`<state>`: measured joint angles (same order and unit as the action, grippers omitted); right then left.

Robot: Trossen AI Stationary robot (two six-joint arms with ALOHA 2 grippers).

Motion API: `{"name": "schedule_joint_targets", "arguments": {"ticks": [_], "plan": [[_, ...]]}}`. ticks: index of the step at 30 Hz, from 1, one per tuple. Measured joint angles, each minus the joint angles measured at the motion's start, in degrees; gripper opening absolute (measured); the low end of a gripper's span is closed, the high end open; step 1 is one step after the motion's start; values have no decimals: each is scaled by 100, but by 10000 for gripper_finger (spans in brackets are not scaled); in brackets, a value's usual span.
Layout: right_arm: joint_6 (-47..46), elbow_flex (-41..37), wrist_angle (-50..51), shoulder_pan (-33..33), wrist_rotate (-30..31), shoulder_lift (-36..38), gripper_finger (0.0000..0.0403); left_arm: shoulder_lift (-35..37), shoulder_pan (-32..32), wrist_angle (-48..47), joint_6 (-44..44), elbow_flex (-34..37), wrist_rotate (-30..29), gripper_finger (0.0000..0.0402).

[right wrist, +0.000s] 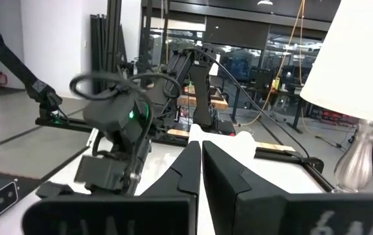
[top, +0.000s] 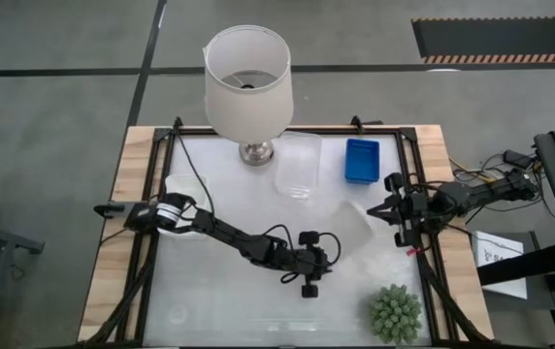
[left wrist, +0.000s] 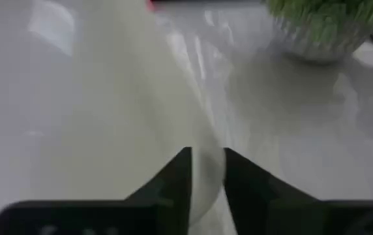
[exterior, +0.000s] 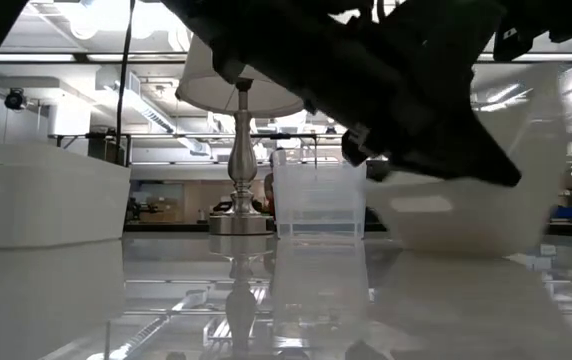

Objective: Stack baskets by color
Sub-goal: Stack the bottom white bin on the white bin

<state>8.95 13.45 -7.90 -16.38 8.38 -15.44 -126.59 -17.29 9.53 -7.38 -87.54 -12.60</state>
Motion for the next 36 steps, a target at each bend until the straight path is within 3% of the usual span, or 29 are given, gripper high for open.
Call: {"name": "schedule_joint_targets", "arguments": {"ticks": [5,16,20,29,32,36], "plan": [[0,0,41,0,15,0,9,297,-22,-177,-2,-8,-13,7],[2,0,70,0,15,-2,9,684,-145,-413,94,-34,-153,2],[-6,0,65,2,15,-2,9,651,-120,-563,444,-36,-132,30],[-39,0,67,2,16,-2,9,619,267,-771,983,-21,-125,167],[-39,0,71,0,17,-2,9,530,384,-907,1078,-19,-71,178],[-42,0,143,2,17,-4,9,479,467,-885,1098,-16,342,162]]}}
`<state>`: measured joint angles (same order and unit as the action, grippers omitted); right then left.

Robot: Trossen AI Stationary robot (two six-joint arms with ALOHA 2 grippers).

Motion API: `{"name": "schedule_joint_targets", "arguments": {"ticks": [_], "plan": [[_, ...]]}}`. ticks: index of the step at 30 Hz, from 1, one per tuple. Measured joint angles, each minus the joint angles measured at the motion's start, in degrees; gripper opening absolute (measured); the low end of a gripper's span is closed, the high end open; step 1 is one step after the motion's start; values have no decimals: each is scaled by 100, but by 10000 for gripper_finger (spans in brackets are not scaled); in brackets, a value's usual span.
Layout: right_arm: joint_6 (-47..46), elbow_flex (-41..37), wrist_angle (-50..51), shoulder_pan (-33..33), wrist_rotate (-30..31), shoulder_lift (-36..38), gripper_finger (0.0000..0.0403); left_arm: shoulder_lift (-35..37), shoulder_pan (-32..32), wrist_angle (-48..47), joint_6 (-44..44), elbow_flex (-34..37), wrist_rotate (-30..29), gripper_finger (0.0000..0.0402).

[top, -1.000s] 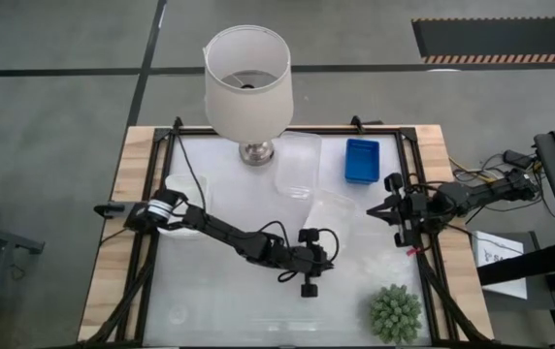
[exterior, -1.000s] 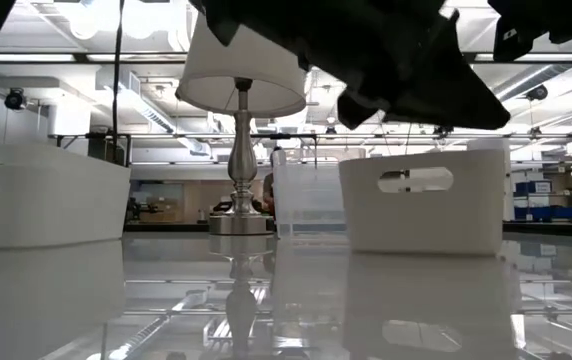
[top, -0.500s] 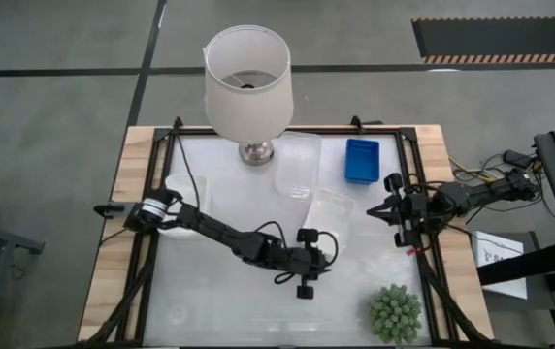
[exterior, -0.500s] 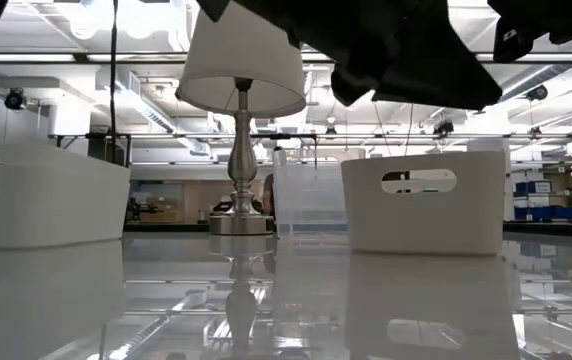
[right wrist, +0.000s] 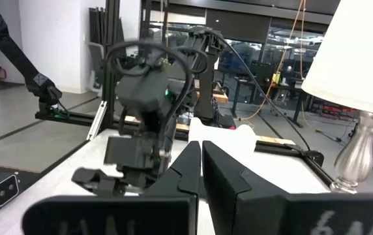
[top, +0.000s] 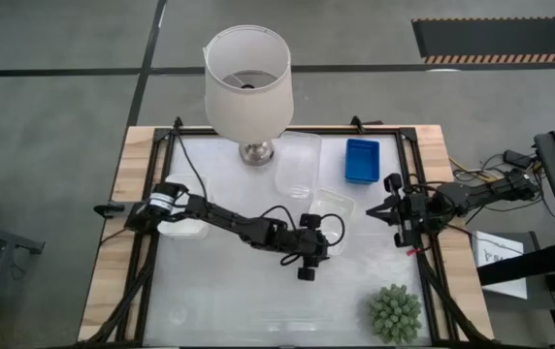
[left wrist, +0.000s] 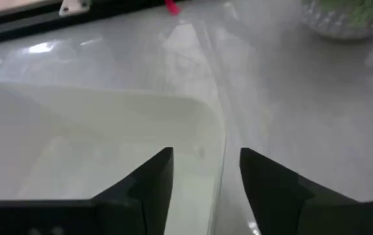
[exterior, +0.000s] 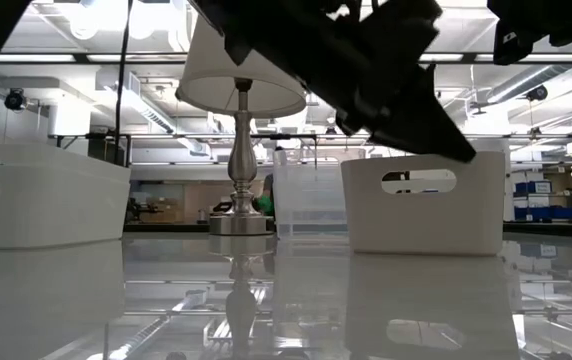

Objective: Stack baskets by color
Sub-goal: Stack the bottom white bin on the white bin

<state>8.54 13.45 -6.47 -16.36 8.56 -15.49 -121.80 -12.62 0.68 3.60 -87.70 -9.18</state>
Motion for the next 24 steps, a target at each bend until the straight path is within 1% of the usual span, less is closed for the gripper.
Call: {"name": "schedule_joint_targets", "arguments": {"ticks": [5,10,12,17,21,24], "plan": [[2,0,18,0,0,2,9,4,-11,-13,-7,0,73,111],[0,0,21,0,0,2,9,4,-9,-17,-11,0,160,29],[0,0,21,0,0,2,9,4,-9,-30,-14,0,178,8],[0,0,25,0,0,2,9,4,-42,-28,151,0,176,1],[0,0,27,0,2,2,9,87,-197,-157,282,-2,137,0],[0,0,31,0,2,2,9,292,-386,-408,290,-4,-127,0]]}}
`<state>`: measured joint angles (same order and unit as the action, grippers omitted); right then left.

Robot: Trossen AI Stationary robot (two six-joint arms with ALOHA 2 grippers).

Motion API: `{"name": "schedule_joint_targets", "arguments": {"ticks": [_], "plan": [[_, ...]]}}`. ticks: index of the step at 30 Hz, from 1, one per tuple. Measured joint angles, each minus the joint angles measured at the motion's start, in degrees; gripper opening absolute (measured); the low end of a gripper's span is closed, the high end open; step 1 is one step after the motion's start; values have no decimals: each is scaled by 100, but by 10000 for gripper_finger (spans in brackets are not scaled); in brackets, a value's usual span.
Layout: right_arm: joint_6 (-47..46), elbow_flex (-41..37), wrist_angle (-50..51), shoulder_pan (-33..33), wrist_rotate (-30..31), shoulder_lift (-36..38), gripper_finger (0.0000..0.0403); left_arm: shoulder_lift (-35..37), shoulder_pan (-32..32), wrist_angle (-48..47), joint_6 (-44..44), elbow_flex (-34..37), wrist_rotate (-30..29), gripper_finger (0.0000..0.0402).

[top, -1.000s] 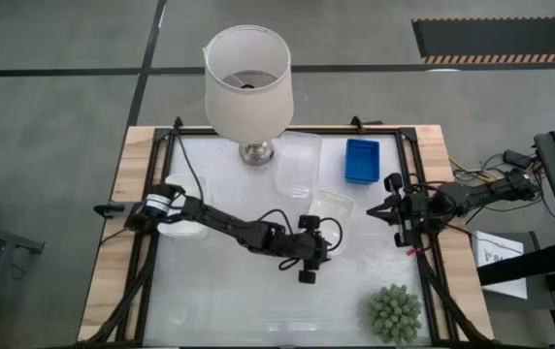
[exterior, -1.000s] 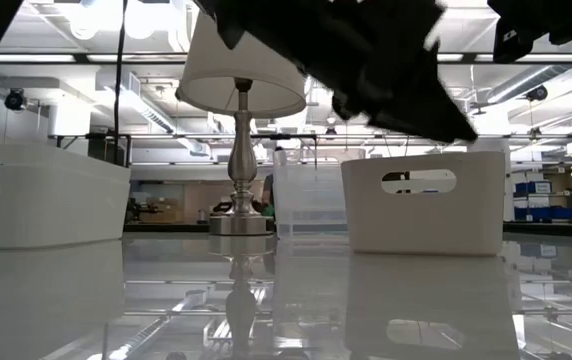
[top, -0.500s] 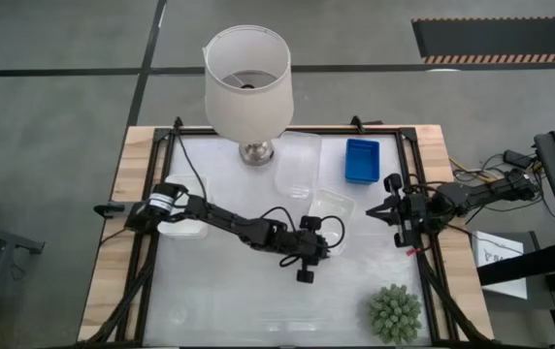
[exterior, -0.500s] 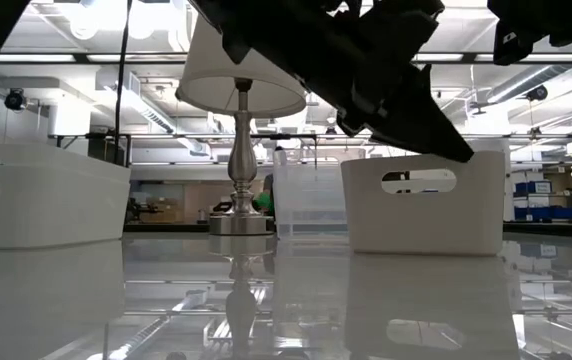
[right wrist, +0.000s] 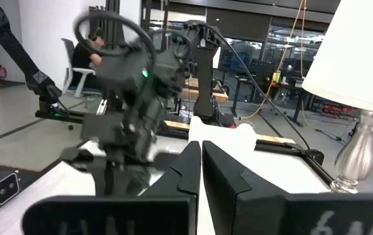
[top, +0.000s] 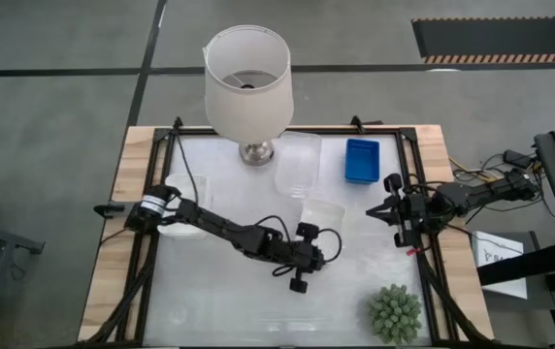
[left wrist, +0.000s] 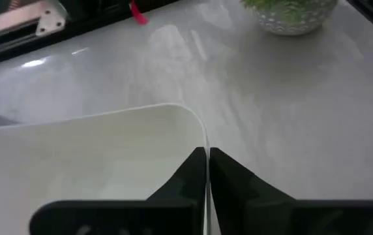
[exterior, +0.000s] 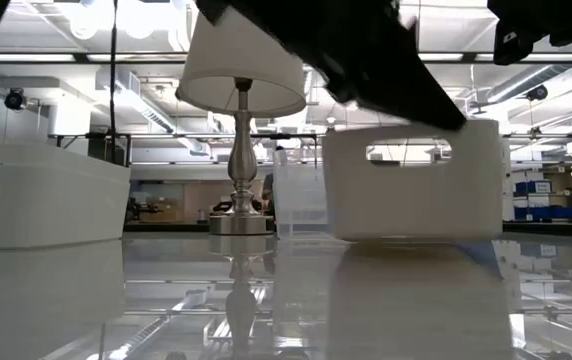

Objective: Stack baskets by color
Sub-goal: Stack the bottom white bin on the white bin

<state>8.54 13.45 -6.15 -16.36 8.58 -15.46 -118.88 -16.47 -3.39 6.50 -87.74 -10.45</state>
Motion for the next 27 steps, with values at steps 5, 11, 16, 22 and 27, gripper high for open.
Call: {"name": "schedule_joint_targets", "arguments": {"ticks": [5,11,16,22,27], "plan": [[0,0,28,0,0,4,9,483,-388,-700,-15,0,-676,0],[0,0,21,0,1,2,9,1191,-962,-1486,-22,-7,-1606,0],[0,0,13,-1,2,-2,9,1808,-1370,-2478,-118,-8,-2245,0],[4,0,14,0,3,-2,9,2587,-1532,-4639,-1463,-7,-2468,0],[12,0,18,1,12,-7,9,2918,-1591,-5987,-1939,2,-2794,0]]}}
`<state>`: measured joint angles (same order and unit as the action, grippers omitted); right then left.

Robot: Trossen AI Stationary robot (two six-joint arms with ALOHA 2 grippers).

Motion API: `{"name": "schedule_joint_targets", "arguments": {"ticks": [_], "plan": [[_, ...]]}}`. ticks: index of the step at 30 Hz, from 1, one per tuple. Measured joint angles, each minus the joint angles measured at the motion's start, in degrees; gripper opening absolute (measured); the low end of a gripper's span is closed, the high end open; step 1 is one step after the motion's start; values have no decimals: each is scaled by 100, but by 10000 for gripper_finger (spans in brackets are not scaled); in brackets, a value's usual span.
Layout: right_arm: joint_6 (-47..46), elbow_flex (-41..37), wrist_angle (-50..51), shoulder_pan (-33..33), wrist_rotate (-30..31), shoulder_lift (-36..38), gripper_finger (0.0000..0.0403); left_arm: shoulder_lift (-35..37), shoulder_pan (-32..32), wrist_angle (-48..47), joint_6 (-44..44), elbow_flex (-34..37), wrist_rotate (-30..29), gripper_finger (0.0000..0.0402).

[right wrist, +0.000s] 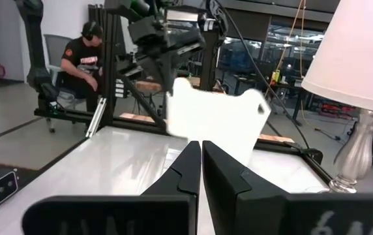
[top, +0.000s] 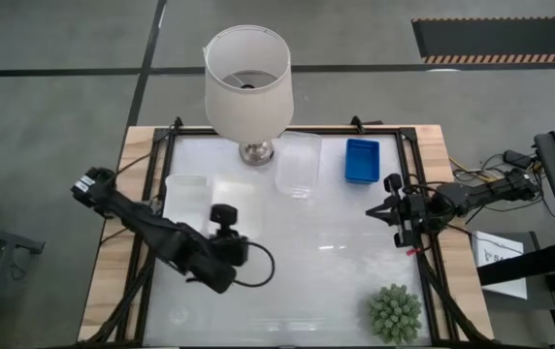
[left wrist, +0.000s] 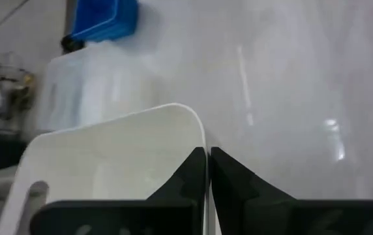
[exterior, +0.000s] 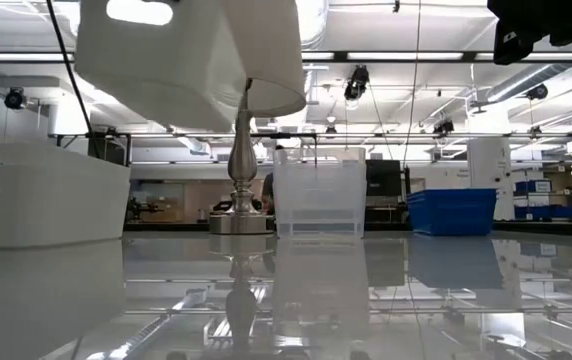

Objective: Stack baskets by color
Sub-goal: Stack the bottom white bin on the white bin

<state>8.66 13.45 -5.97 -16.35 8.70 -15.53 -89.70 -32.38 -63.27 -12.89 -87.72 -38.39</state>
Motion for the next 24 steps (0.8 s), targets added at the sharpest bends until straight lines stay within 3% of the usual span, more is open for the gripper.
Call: {"name": "schedule_joint_targets", "arguments": {"ticks": [5,12,21,24], "plan": [[9,0,10,-1,-1,0,9,147,-35,-933,-144,4,-120,0],[25,0,17,-1,-6,0,9,255,-141,-2327,-1713,206,-118,0],[29,0,19,-1,-10,0,9,1204,-578,-2226,-3066,1673,-98,0],[29,0,19,-1,-10,0,9,1550,-635,-1682,-3157,2173,-87,0]]}}
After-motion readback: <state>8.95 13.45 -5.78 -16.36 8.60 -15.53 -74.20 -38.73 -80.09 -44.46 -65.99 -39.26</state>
